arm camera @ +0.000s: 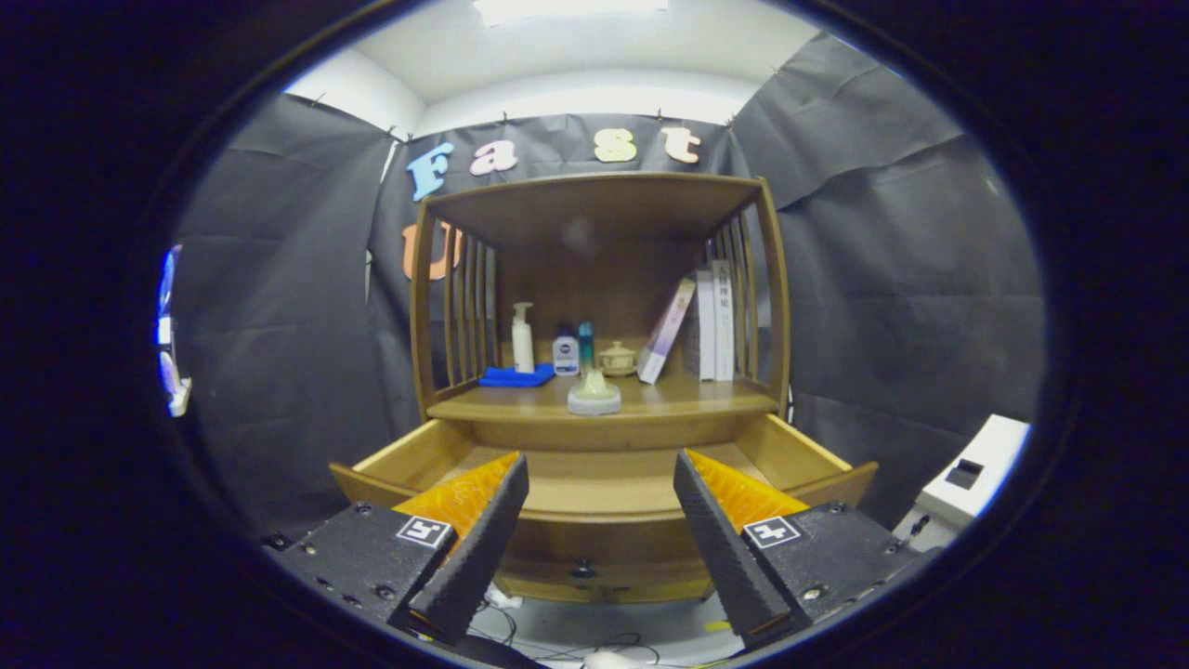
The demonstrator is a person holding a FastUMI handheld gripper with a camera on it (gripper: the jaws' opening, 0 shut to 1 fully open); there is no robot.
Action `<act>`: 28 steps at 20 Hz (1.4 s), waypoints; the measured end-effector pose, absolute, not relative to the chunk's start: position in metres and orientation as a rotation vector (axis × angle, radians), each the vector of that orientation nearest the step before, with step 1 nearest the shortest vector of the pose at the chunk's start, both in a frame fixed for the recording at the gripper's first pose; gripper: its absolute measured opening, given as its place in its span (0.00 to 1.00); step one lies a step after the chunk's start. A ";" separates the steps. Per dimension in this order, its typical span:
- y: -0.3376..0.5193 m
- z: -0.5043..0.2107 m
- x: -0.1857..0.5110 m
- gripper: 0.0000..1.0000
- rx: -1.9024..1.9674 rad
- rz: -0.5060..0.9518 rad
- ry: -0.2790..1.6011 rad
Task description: Pull open the drawer, take out the items inside it, and place them on the countertop above the cabinet.
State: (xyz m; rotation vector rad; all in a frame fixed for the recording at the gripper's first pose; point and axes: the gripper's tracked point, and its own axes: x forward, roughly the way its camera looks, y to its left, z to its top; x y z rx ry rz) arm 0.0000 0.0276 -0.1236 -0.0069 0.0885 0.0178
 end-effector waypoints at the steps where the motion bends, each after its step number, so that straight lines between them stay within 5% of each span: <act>1: 0.028 -0.137 -0.001 0.99 -0.010 0.012 0.100; 11: 0.039 -0.211 0.016 0.99 -0.008 0.013 0.249; 28: 0.041 -0.208 0.065 0.99 0.024 -0.028 0.269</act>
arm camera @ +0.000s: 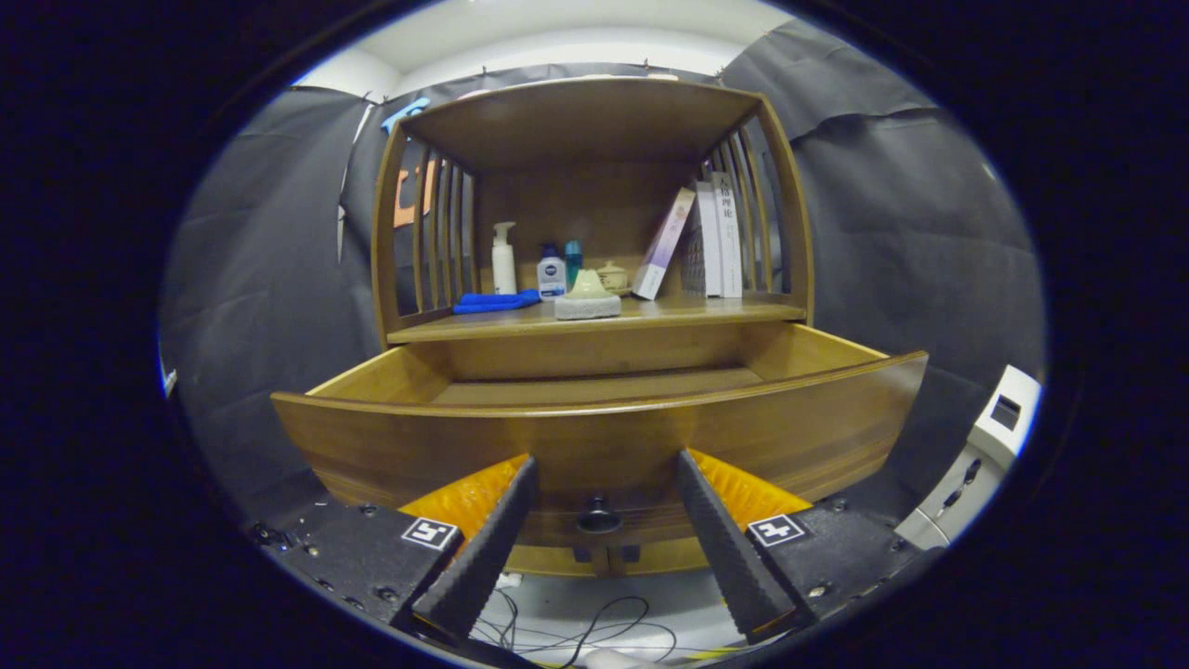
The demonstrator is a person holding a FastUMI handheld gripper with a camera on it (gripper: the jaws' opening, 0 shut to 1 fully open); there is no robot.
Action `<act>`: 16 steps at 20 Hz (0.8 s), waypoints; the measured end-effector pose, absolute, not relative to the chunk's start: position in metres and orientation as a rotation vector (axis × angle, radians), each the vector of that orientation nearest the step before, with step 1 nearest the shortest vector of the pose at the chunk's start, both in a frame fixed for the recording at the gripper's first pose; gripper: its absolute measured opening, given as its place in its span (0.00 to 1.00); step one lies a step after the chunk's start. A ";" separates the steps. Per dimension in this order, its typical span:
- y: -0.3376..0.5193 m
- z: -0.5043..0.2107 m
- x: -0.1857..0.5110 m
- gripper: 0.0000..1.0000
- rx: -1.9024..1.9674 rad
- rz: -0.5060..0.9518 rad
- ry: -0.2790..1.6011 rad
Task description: Pull open the drawer, take out the items inside it, and place them on the countertop above the cabinet.
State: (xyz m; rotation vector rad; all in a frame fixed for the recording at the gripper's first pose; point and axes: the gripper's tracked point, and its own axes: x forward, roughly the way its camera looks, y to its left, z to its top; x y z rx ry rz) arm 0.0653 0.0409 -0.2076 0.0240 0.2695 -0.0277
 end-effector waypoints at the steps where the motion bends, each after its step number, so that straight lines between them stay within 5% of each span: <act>1: 0.041 -0.206 0.079 0.98 0.022 -0.029 0.253; 16: 0.043 -0.201 0.226 0.99 0.025 -0.059 0.244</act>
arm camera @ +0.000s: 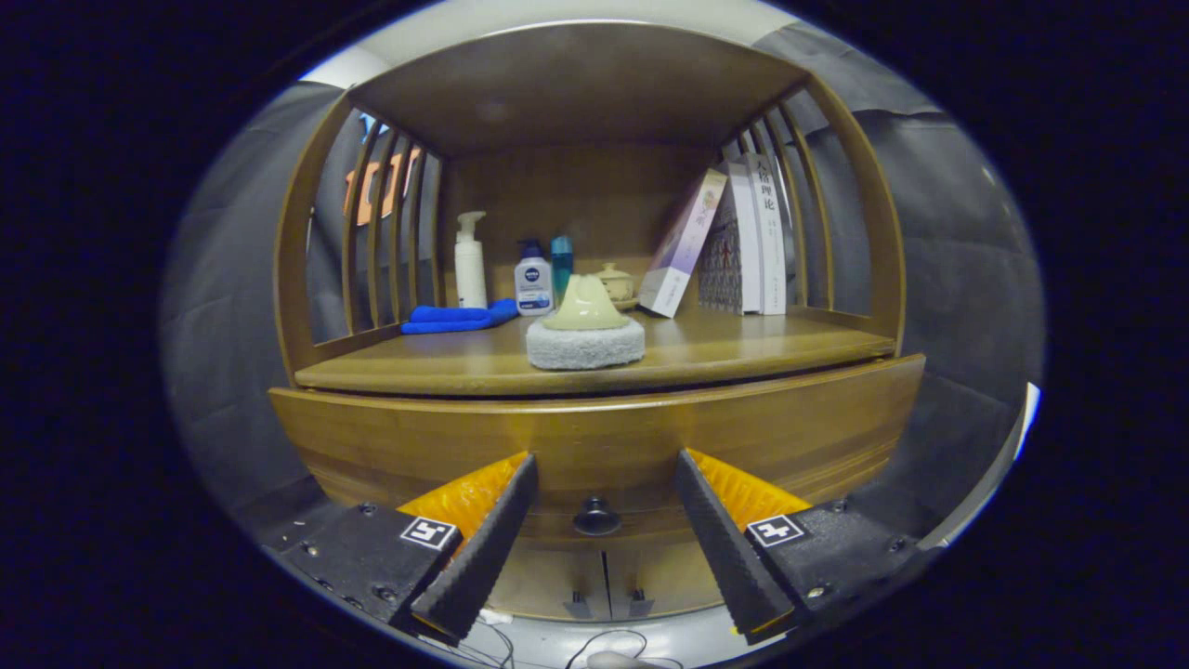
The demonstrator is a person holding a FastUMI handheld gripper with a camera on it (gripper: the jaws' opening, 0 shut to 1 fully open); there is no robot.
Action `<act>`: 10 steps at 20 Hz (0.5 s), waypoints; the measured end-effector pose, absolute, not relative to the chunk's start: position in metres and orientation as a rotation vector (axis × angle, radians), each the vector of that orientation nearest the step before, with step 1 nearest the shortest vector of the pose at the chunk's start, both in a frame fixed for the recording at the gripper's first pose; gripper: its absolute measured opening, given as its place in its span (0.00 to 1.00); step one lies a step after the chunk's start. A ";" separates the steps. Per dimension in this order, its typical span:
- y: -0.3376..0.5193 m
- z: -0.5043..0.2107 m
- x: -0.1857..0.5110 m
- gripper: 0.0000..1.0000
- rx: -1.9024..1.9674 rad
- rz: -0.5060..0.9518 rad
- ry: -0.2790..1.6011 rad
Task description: Pull open the drawer, take out the items inside it, and place them on the countertop above the cabinet.
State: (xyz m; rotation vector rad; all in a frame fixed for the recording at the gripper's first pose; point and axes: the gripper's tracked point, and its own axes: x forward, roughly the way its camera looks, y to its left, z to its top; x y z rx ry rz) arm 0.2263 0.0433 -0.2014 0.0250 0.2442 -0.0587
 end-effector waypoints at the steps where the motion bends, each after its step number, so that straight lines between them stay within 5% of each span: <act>1: 0.043 -0.203 0.234 0.99 0.018 -0.058 0.245; 10: 0.042 -0.204 0.236 0.98 0.004 -0.057 0.262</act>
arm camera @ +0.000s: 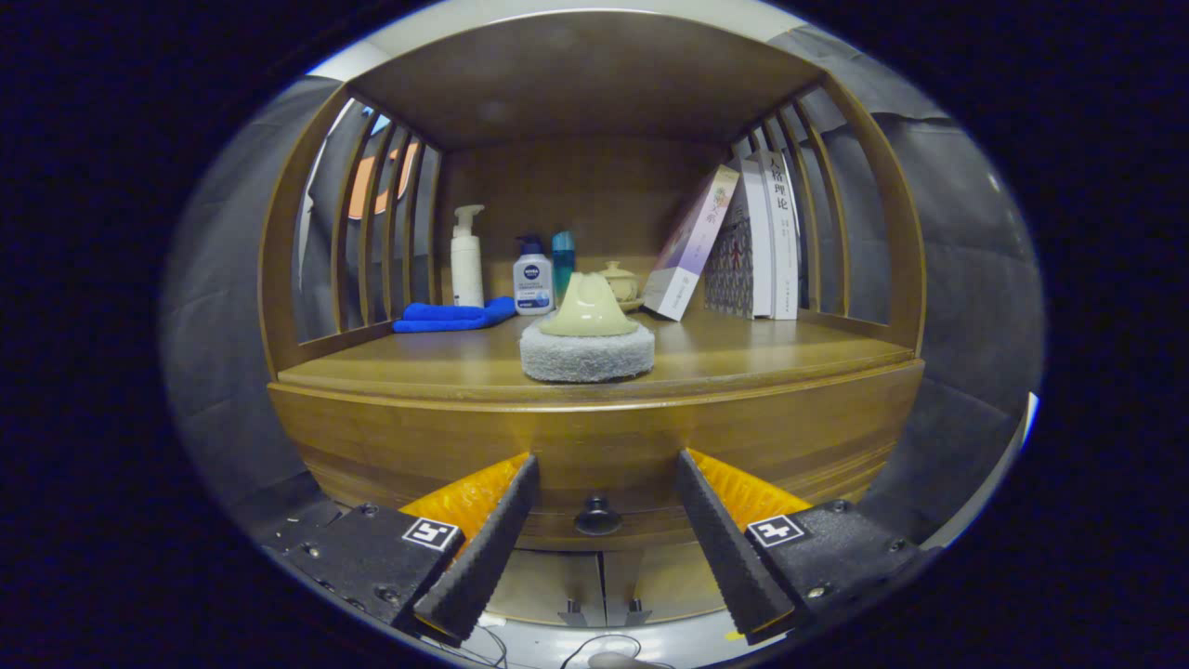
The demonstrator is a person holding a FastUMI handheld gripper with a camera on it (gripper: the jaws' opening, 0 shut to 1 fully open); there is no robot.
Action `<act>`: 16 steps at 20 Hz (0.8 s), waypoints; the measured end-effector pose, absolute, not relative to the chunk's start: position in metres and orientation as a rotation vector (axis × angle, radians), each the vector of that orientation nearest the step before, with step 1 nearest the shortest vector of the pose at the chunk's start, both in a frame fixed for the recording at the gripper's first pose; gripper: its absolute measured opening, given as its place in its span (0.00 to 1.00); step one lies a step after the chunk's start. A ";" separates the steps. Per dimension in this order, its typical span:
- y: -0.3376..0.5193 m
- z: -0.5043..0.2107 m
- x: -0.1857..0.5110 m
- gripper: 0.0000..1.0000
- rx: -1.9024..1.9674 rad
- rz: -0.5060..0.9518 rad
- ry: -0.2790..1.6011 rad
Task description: Pull open the drawer, take out the items inside it, and place them on the countertop above the cabinet.
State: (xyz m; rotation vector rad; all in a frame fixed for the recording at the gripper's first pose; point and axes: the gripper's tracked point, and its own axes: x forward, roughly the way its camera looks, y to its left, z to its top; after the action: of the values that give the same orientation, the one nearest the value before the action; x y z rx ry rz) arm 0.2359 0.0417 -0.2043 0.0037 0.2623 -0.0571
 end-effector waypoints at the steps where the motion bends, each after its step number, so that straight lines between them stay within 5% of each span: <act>1: 0.041 -0.201 0.236 0.98 0.001 -0.057 0.259; 16: 0.012 -0.033 0.082 0.98 0.113 0.066 0.037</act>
State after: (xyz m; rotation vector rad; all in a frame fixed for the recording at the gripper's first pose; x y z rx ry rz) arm 0.0818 0.0125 -0.0327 0.1126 0.0374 0.0657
